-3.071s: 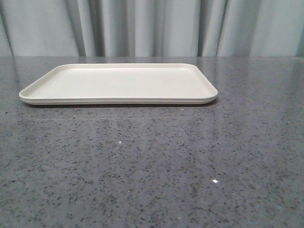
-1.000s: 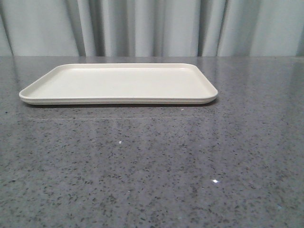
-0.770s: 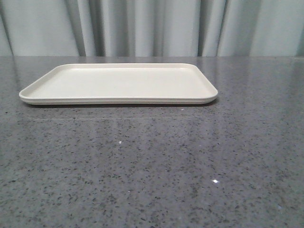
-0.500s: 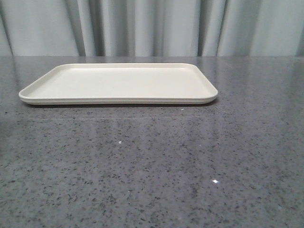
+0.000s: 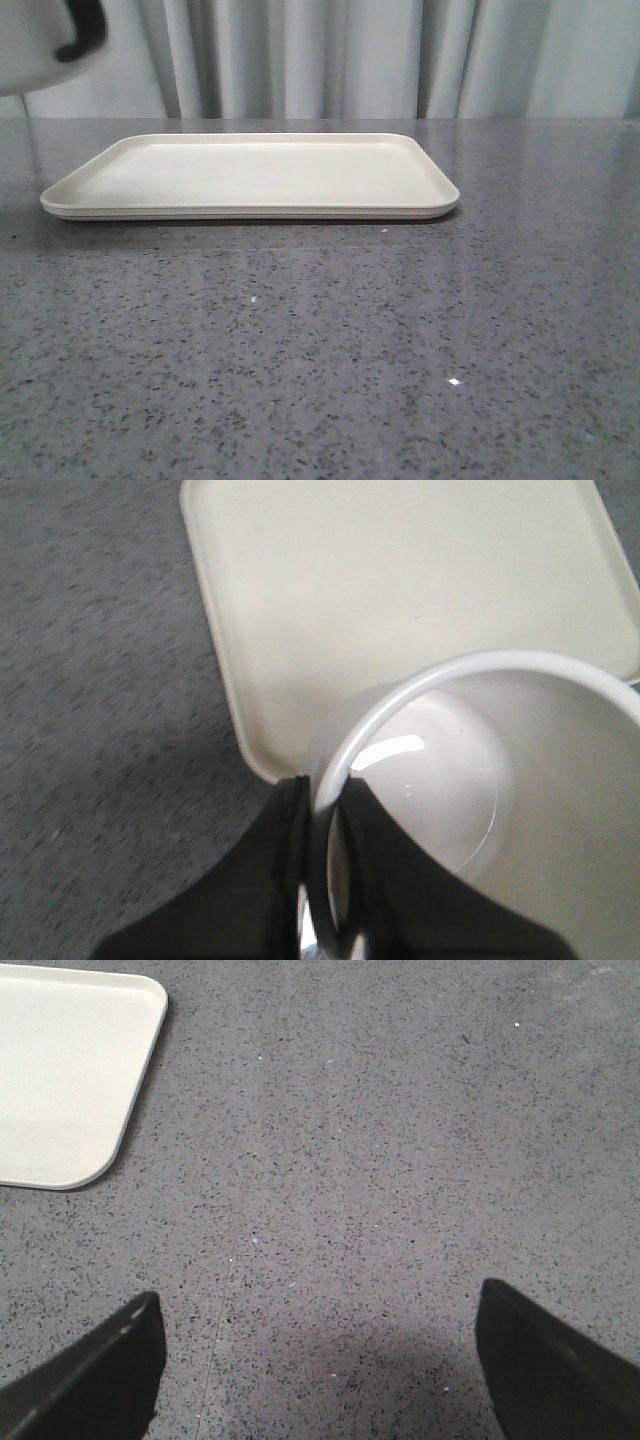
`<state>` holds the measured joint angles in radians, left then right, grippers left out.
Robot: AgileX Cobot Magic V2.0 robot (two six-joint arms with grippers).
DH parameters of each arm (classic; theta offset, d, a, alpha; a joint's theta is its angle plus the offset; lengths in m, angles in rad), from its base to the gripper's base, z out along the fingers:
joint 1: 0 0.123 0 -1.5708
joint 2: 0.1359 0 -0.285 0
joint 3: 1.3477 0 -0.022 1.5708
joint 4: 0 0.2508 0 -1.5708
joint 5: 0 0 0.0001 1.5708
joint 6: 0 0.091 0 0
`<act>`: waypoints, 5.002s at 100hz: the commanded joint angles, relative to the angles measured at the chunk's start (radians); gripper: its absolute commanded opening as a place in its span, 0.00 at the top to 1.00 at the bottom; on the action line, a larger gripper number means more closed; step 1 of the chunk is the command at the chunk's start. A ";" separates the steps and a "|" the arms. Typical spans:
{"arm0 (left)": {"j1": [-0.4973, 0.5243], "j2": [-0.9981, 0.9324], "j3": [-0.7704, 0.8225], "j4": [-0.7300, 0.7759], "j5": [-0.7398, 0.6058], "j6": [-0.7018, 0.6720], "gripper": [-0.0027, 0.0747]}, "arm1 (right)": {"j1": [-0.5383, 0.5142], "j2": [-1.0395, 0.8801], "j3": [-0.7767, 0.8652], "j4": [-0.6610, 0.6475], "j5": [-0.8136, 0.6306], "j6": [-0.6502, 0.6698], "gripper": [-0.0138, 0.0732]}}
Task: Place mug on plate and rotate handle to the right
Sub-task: 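Carry the held mug with the left gripper over the cream tray, then lower the mug onto the tray and open the left gripper, then raise the left gripper away from the mug, then lower the right gripper into the mug rim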
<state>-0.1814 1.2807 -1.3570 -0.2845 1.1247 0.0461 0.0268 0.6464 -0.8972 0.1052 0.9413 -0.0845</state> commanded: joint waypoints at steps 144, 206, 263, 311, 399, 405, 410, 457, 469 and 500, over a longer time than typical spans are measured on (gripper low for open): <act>-0.229 0.539 -0.430 0.082 -0.031 -0.122 0.92 | 0.001 0.008 -0.032 0.003 -0.076 -0.002 0.12; -0.231 0.503 -0.474 0.081 -0.057 -0.124 0.45 | 0.001 0.008 -0.032 0.003 -0.076 -0.002 0.12; -0.229 0.167 -0.214 0.125 -0.225 -0.124 0.45 | 0.001 0.008 -0.032 0.003 -0.062 -0.002 0.12; -0.077 -0.239 0.249 0.166 -0.331 -0.128 0.45 | 0.001 0.008 -0.032 0.003 -0.062 -0.002 0.12; 0.003 -0.631 0.669 0.170 -0.446 -0.123 0.45 | 0.001 0.061 -0.032 0.260 -0.065 -0.131 0.12; 0.003 -0.631 0.669 0.170 -0.446 -0.123 0.45 | 0.001 0.089 -0.032 0.323 -0.070 -0.167 0.12; 0.003 -0.631 0.669 0.170 -0.446 -0.123 0.45 | 0.001 0.118 -0.032 0.361 -0.075 -0.192 0.12; 0.003 -0.631 0.669 0.170 -0.446 -0.123 0.45 | 0.206 0.424 -0.191 0.415 -0.204 -0.224 0.12; 0.003 -0.631 0.669 0.170 -0.446 -0.123 0.47 | 0.294 0.534 -0.268 0.385 -0.234 -0.220 0.12; 0.003 -0.631 0.669 0.170 -0.445 -0.123 0.49 | 0.453 0.792 -0.485 0.229 -0.258 -0.091 0.12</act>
<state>-0.1809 0.6517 -0.6624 -0.1074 0.7492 -0.0757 0.4497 1.4141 -1.2955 0.3794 0.7410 -0.2183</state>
